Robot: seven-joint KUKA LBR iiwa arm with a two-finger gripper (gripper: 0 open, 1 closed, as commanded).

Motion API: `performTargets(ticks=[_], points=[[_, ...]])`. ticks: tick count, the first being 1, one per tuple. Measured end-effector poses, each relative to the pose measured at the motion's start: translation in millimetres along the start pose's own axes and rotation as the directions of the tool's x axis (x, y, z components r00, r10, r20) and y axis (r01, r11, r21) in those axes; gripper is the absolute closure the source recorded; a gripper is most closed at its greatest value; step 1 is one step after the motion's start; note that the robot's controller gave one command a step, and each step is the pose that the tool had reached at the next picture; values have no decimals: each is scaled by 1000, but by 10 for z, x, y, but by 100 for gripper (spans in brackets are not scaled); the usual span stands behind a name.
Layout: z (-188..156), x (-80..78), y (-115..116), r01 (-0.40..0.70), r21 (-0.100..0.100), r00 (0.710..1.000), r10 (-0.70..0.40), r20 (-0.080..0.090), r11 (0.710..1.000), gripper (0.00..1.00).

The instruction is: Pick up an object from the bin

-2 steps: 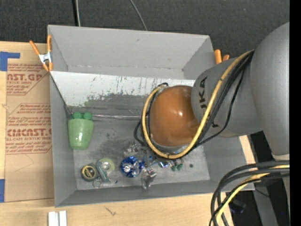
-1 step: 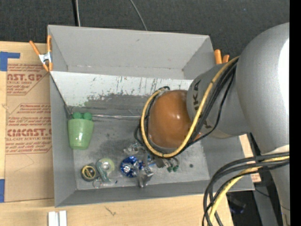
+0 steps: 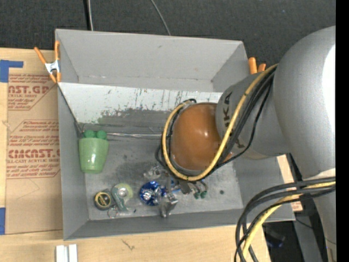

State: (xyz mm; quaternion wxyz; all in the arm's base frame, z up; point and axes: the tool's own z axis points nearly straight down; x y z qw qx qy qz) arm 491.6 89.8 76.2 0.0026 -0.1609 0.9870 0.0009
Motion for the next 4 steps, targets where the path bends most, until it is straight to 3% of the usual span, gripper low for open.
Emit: performTargets(ticks=[1, 2, 3, 4], points=[[-21, -40, 3, -1, 0, 1000, 1, 16, 1000, 100], [-101, -45, 11, -1, 0, 1000, 1, -3, 1000, 100], [-857, -68, 16, -1, 2, 1000, 1, 3, 1000, 100], [-1203, -84, 21, -1, 1, 1000, 1, 0, 1000, 100]])
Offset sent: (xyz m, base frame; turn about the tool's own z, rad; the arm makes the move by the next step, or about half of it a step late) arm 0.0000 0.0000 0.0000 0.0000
